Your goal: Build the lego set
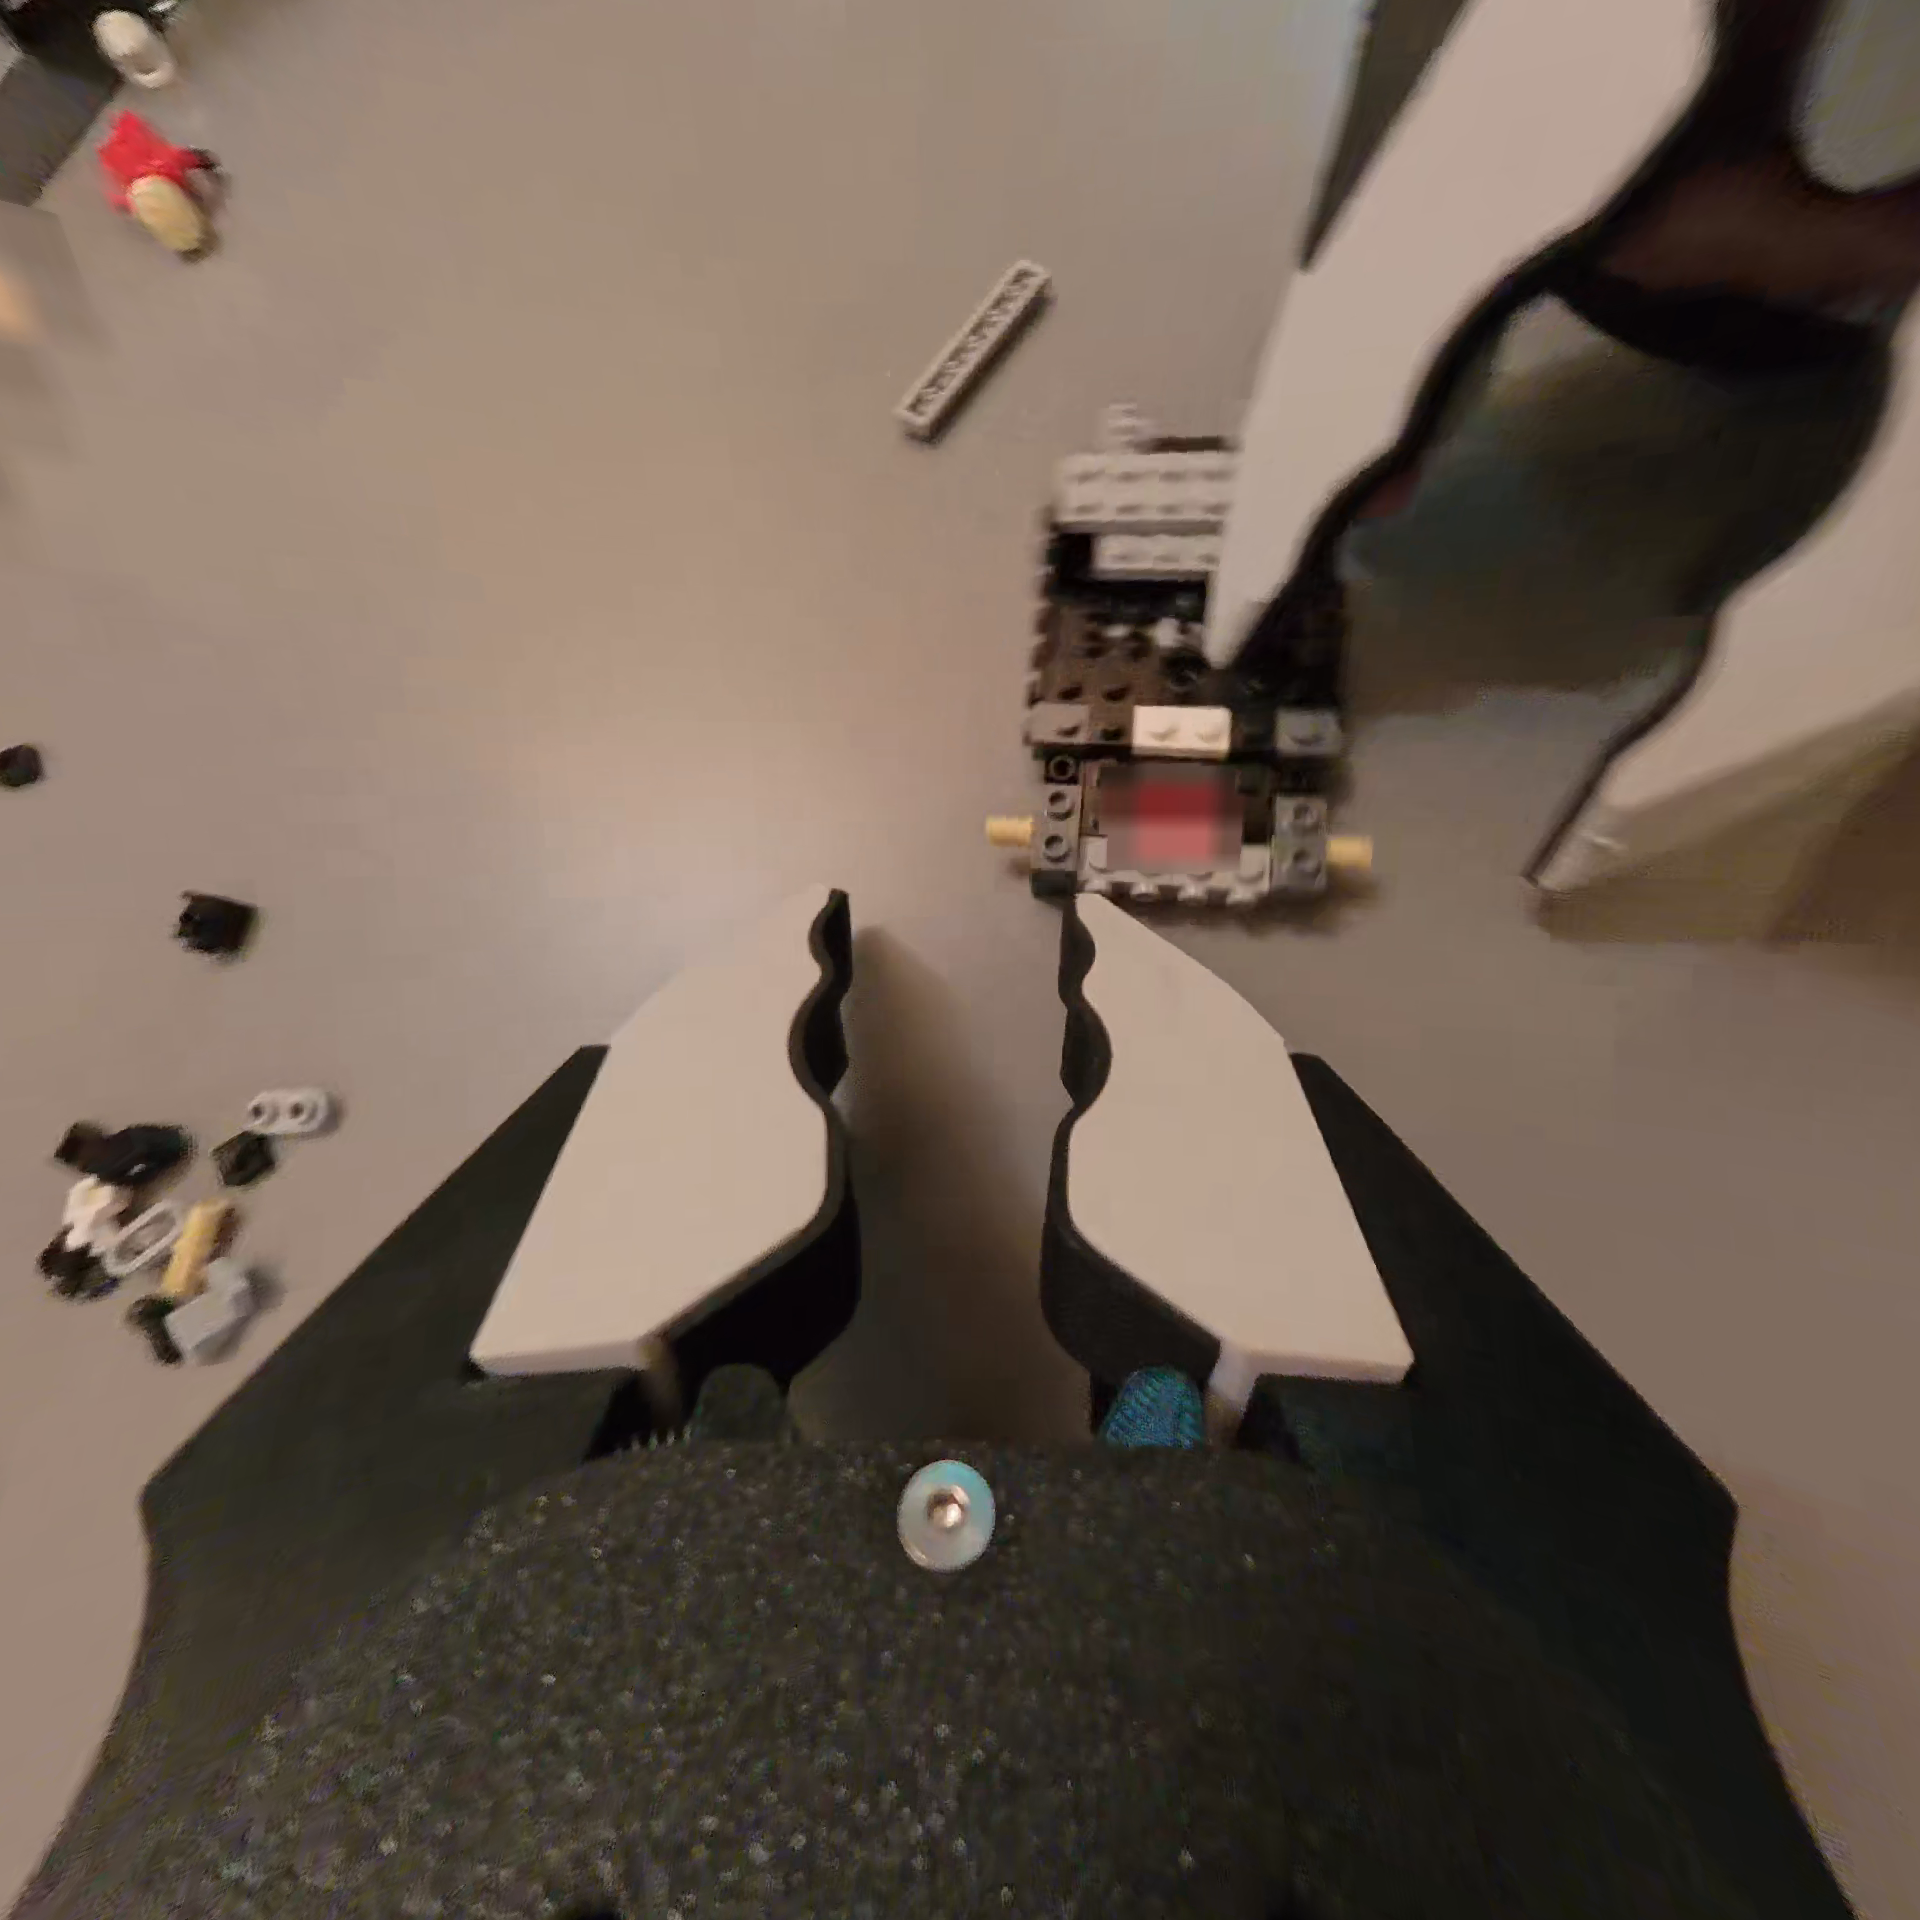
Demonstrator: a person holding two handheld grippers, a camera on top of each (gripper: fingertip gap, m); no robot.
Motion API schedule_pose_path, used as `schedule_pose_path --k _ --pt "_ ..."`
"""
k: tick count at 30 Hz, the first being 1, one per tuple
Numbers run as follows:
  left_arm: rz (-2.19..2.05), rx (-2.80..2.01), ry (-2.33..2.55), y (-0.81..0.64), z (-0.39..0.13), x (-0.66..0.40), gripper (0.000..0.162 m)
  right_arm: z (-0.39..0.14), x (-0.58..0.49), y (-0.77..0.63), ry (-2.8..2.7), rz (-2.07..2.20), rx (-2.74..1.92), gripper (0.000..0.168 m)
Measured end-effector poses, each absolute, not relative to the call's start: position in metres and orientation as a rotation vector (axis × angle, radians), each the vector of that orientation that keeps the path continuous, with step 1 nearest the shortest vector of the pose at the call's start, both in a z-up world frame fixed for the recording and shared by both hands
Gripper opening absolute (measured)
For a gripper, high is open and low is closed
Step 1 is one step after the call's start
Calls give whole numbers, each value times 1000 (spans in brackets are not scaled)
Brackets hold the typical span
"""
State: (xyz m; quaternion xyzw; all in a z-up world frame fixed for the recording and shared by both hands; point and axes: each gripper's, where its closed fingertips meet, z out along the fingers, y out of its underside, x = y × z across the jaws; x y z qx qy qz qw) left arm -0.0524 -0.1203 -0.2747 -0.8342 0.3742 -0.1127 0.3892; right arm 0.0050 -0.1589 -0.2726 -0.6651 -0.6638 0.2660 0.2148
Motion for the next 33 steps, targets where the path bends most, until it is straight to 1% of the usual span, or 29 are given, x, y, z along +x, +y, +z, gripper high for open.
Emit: schedule_pose_path --k 1,3,7,12,16,20,24,30,33 --pt "-275 -2126 934 -118 -275 -56 37 -271 2 -162 -1808 764 -1848 60" --pt "-264 -2128 920 -117 -275 -60 37 -269 0 -164 -1787 773 -1818 61" --pt "-243 -2109 927 -118 -272 -63 37 -242 12 -152 -1741 826 -1763 48" --pt "-285 -2071 907 -118 -262 -64 38 -227 43 -77 -1733 600 -1692 32" --pt "-326 -2028 875 -117 -255 -63 35 -258 51 -41 -1961 543 -1695 30" --pt "-324 -1980 842 -114 -249 -69 30 -278 49 -32 -2084 528 -1684 17" --pt "-353 -1952 841 -113 -246 -67 29 -280 47 -32 -2110 565 -1704 7" --pt "-378 -1917 901 -118 -246 -59 29 -279 47 -36 -2132 595 -1707 7" --pt "-409 -1843 947 -125 -238 -50 29 -257 36 -61 -2088 827 -1686 7"
